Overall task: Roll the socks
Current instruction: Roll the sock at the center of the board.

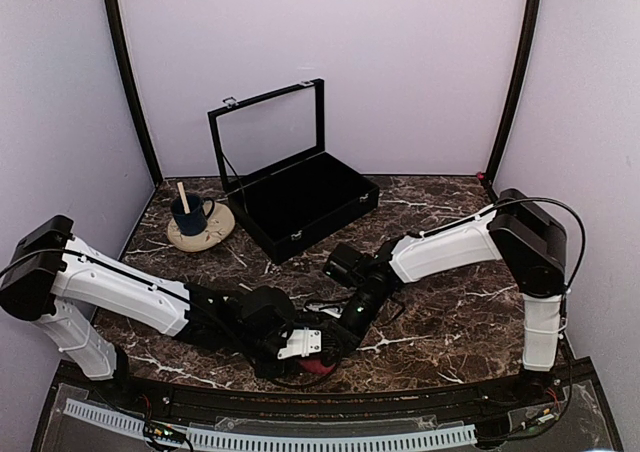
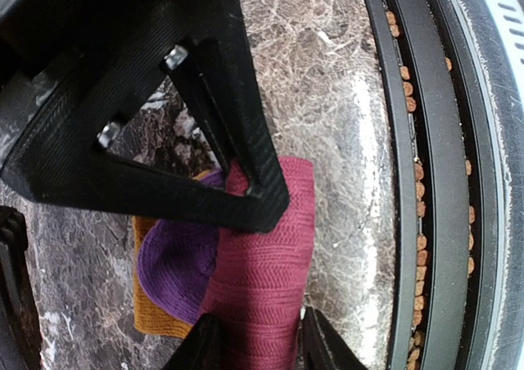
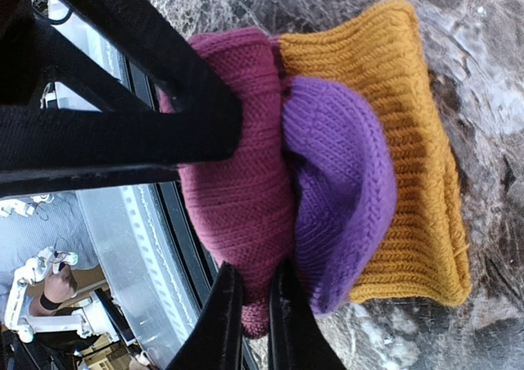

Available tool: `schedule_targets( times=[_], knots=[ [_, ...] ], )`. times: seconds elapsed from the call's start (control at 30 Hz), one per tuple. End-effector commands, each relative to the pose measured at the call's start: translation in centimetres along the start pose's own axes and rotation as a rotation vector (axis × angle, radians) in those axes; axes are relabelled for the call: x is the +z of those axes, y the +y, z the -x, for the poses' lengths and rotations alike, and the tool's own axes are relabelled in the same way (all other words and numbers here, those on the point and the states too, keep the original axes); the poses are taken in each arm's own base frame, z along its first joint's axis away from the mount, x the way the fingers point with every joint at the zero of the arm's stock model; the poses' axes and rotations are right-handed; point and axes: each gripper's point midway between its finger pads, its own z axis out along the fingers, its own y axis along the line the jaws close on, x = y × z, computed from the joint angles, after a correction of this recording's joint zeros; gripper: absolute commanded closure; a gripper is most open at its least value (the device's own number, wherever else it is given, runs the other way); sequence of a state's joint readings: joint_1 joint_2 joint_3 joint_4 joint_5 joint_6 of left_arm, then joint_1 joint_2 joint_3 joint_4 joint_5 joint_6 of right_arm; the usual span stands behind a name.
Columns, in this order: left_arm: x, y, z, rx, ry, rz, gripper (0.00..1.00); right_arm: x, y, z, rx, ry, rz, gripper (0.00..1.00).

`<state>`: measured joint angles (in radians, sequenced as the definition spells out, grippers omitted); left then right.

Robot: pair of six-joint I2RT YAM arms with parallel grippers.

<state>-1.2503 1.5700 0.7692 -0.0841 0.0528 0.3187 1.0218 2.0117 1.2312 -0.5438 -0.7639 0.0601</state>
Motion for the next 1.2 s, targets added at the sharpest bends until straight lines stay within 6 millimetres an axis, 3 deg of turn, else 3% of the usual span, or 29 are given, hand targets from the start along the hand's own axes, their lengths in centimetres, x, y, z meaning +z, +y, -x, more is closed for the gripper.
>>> schedule_targets(
  times=[0.0, 0.37, 0.7, 1.1, 1.17],
  knots=[
    [0.2, 0.3, -0.3, 0.035, 0.037, 0.016, 0.63, 0.8, -1.6, -1.4, 0.044, 0.056, -0.034, 1.00],
    [1.7, -0.3, -1.7, 0.042, 0.114, -0.024, 0.67, 0.8, -1.7, -1.3, 0.045, 0.070, -0.029, 1.00],
    [2.6, -1.3, -2.7, 0.023, 0.178, -0.090, 0.94, 0.5, -2.1, -1.1, 0.061, 0.071, -0.033, 0.99],
    [2.2, -0.7, -3.1, -0.150, 0.195, -0.196, 0.99, -1.1, -2.0, -0.7, 0.097, -0.025, 0.010, 0.72],
    [2.1, -0.7, -3.1, -0.170, 0.197, -0.217, 0.99, -1.5, -1.9, -0.3, 0.101, -0.059, 0.029, 0.64]
  ],
)
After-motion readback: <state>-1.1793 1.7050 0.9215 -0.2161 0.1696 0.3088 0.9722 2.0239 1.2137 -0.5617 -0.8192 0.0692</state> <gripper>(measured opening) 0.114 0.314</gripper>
